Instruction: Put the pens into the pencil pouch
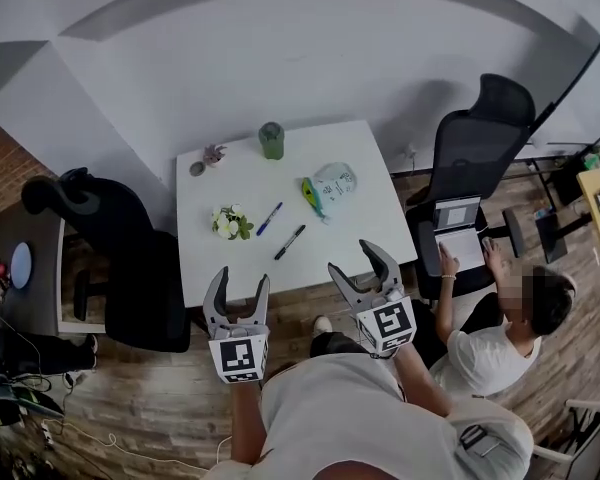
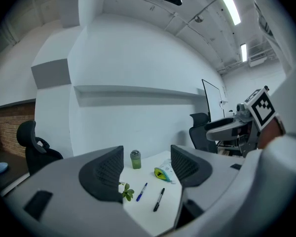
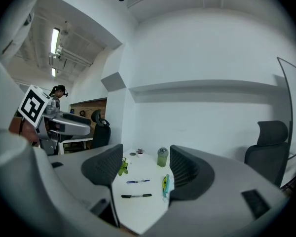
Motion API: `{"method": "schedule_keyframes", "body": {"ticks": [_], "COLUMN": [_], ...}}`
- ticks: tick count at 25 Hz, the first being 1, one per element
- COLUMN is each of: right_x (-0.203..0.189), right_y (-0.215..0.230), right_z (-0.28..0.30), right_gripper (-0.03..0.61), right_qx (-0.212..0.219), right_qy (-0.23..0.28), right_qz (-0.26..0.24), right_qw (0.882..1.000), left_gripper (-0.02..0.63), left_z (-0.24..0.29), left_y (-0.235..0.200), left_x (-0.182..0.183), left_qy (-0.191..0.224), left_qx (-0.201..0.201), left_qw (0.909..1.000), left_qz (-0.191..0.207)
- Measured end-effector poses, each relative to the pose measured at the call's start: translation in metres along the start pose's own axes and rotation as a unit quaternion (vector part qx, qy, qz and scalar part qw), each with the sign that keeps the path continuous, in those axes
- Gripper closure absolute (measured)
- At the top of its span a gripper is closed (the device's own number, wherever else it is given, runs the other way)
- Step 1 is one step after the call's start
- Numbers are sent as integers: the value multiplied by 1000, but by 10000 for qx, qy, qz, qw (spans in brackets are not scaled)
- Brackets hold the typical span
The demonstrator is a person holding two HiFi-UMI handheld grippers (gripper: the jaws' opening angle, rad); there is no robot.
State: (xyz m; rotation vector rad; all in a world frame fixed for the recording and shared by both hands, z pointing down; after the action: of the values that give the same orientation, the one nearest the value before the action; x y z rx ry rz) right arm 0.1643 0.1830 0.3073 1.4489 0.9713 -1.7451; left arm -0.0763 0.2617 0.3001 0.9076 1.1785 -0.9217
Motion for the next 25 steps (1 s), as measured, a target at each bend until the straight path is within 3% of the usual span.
{"method": "schedule_keyframes", "body": {"ticks": [15, 25], "right_x": [-3, -1], "right_y": [35, 35], "right_z": [68, 115], "right_gripper": [276, 276], "right_qx": [276, -24], "right_qy": [38, -57], "right_qz": [114, 49], "right_qw": [9995, 10000], "left_gripper": [314, 314], "left_z": [60, 106], "left_y": [-17, -62], "left_x": [11, 2], "left_qy": [-106, -62], "left_qx": [246, -143], "left_qw": [9996, 9999], "left_qz": [66, 38]}}
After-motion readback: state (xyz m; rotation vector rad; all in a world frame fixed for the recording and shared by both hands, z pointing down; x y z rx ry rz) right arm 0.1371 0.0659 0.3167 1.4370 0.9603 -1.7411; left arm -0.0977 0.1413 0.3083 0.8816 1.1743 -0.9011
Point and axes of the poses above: the fingertips, and each gripper's own axes: z forward along the fingers, y to its right, x out of its top, the point moved 8 cm from there along -z, backward along the fingers, and after that the axes turned 14 degrees about -x, right-handed, at the moved point
